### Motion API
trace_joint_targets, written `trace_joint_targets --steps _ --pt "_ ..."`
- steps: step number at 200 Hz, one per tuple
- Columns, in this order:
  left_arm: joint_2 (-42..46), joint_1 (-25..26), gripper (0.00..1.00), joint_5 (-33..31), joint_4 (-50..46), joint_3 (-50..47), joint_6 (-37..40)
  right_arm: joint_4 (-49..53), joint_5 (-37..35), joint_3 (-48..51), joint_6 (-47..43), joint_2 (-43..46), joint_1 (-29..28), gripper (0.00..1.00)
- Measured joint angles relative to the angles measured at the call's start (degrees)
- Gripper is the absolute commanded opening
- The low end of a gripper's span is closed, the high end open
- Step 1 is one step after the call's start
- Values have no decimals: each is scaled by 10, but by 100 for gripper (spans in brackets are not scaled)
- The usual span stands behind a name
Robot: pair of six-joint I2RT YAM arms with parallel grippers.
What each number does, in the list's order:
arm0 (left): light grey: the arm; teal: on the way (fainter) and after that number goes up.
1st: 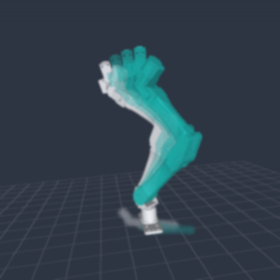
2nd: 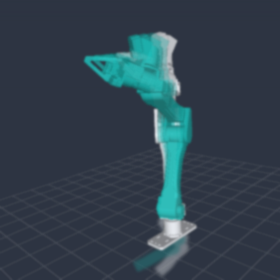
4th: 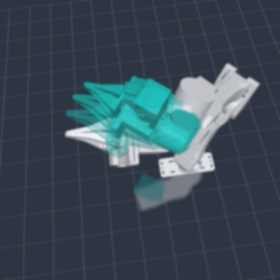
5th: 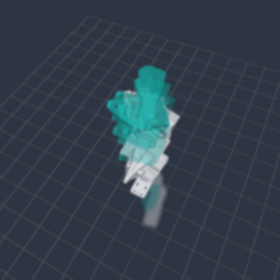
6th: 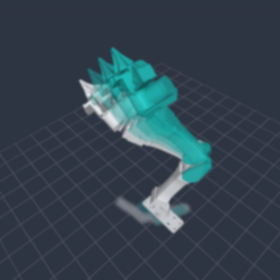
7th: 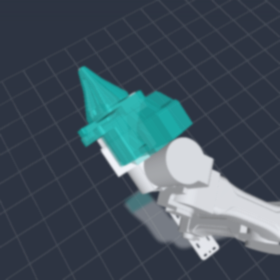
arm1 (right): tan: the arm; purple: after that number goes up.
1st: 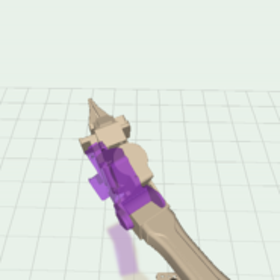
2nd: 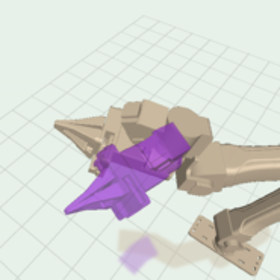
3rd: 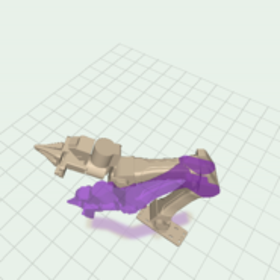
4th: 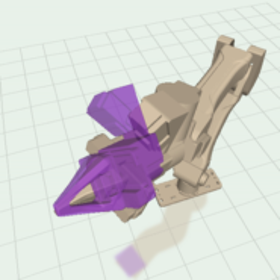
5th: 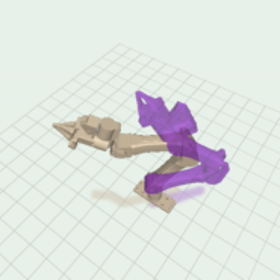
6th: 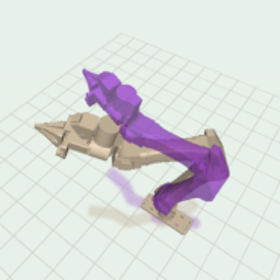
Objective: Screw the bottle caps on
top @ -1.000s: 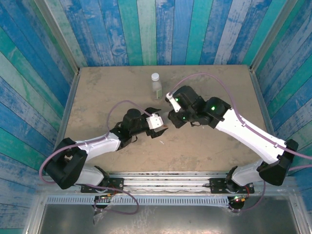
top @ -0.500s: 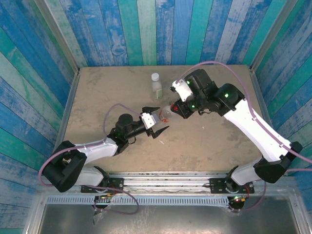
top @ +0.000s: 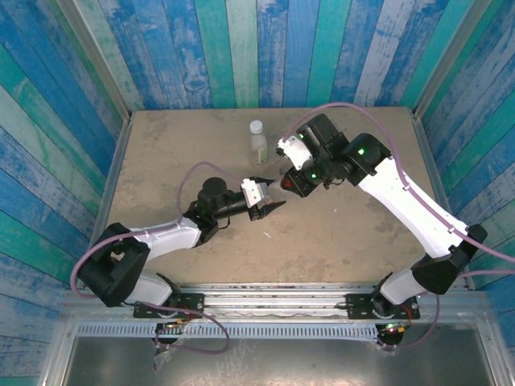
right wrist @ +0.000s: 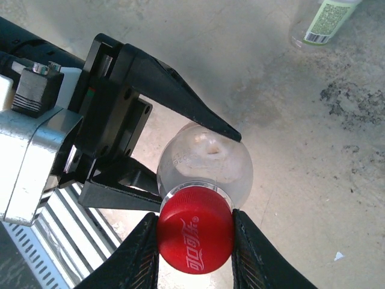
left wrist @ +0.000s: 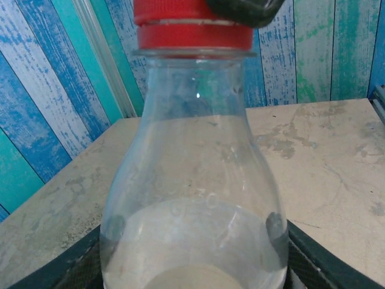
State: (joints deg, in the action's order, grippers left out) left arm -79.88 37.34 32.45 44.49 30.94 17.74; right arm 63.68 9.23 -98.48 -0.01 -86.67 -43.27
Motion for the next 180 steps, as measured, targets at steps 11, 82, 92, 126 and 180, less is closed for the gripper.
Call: trace_joint_targets --steps 11,82,92,126,180 --pt "-3 0 58 4 0 2 -2 2 0 0 0 0 0 21" --pt "-16 0 60 -18 88 -29 -76 -59 -40 21 -10 40 -1 83" --pt "-23 0 60 -29 116 -38 -98 -99 -47 58 -13 73 -1 84" --pt "-68 0 60 -70 214 -56 -178 -253 -56 217 -44 213 0 92" --pt "-127 0 61 -90 293 -56 -221 -420 -43 407 -132 355 0 94"
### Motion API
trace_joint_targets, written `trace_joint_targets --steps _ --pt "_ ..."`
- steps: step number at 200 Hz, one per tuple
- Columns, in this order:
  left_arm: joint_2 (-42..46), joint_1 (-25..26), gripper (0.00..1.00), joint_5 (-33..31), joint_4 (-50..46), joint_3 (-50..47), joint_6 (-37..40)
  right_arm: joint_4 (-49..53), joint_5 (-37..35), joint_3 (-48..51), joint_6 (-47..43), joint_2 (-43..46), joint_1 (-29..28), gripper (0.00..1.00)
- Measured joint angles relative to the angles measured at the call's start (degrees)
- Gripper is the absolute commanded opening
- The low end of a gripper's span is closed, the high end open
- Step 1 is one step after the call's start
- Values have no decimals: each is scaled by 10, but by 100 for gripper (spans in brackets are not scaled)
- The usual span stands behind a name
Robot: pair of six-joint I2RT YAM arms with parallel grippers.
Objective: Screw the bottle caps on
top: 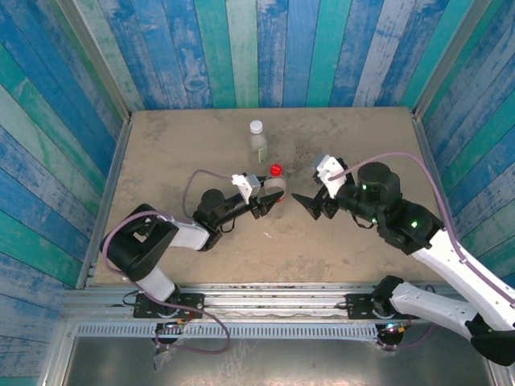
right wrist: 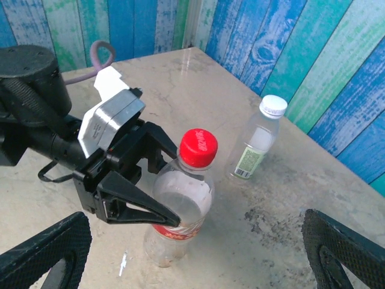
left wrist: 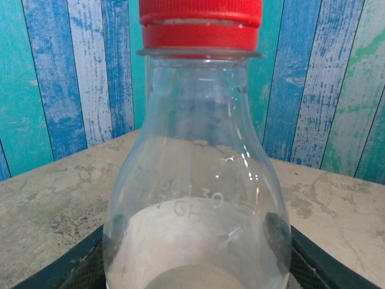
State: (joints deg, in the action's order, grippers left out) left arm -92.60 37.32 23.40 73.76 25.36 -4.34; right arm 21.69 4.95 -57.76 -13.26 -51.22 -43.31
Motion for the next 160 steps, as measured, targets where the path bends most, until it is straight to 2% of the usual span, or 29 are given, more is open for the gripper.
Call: trace_joint_targets --steps 93,141,160 --pt "-79 0 63 -11 59 6 2 28 12 21 -50 4 3 94" --pt "-82 0 85 -16 61 6 20 37 15 21 -59 -12 3 94" --pt "-82 0 91 -17 57 6 28 38 15 21 -61 -16 3 94"
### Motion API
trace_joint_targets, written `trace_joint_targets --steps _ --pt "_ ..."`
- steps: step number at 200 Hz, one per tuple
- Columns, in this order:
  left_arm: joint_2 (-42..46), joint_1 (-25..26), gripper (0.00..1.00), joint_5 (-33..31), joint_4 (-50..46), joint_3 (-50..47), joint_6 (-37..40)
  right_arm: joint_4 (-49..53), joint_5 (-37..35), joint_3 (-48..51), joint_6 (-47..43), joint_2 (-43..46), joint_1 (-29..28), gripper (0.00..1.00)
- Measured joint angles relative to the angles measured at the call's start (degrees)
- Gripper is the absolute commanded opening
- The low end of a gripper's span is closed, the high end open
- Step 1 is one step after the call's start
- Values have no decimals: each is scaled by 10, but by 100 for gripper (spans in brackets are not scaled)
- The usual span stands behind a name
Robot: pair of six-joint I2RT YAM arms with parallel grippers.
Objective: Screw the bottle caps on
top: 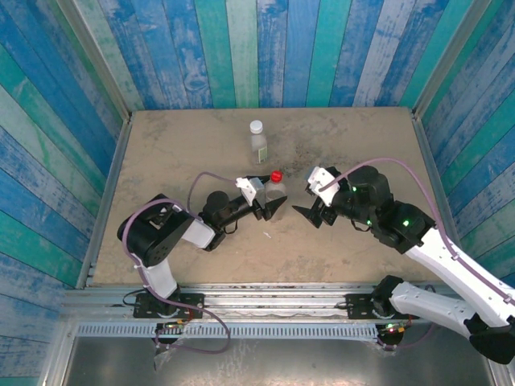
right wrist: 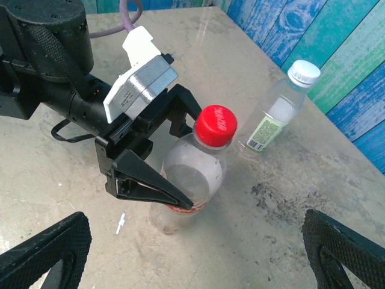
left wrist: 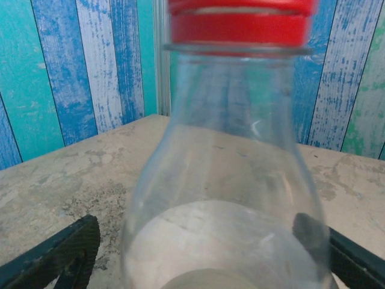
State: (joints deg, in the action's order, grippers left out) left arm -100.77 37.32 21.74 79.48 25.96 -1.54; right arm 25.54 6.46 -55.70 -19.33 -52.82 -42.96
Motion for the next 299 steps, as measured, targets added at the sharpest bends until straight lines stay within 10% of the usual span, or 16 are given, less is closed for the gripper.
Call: trace_joint_targets --steps 81,169,232,299 --pt "18 0 94 2 -29 -6 12 -7 0 0 7 -6 10 94" --pt "261 -7 94 -23 -199 -60 90 -130 -22 56 73 -6 104 100" --pt "431 -92 94 -136 -322 -95 104 -279 -91 180 116 -8 214 100" --pt "387 -240 94 -282 -351 -105 107 -492 -152 311 138 -123 331 100"
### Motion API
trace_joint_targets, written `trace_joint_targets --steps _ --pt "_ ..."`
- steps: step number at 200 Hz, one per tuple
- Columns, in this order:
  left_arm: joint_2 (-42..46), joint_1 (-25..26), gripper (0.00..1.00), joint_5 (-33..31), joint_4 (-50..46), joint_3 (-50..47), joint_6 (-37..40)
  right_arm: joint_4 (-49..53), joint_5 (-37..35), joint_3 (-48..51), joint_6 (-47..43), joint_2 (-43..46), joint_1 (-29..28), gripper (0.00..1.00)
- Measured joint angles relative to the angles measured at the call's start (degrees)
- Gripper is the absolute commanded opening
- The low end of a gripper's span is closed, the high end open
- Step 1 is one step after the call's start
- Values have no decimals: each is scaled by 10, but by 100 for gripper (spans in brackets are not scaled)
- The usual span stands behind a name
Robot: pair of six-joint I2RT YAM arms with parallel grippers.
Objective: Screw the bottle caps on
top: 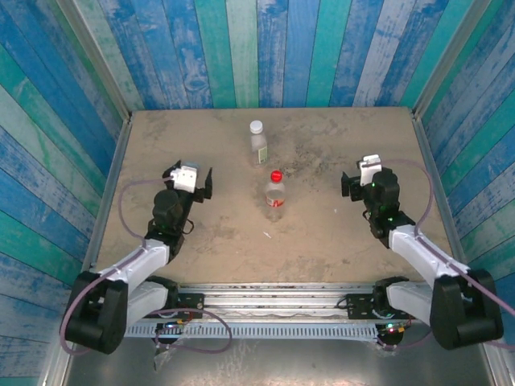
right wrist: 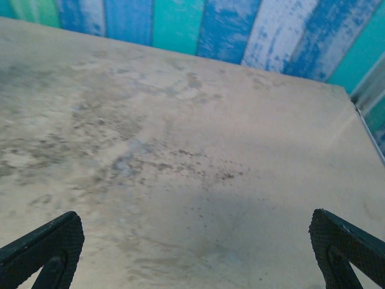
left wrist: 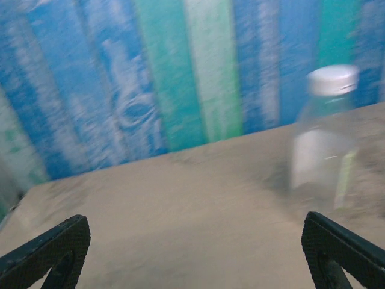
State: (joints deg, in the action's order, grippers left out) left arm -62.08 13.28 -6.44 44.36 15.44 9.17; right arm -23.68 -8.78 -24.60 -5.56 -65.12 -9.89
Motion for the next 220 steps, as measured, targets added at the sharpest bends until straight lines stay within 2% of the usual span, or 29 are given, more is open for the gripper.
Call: trace_joint_targets --steps 28,82,107,220 --pt "-49 -53 94 -11 37 -27 -16 -110 5 52 3 -74 31 100" --pt "-171 -99 94 6 136 -28 -63 -259 34 66 9 -202 52 100" --pt "-227 -105 94 7 151 -20 -75 -258 40 52 17 -212 60 100" --pt "-230 -113 94 -6 160 -5 -101 -254 39 29 28 -212 63 100"
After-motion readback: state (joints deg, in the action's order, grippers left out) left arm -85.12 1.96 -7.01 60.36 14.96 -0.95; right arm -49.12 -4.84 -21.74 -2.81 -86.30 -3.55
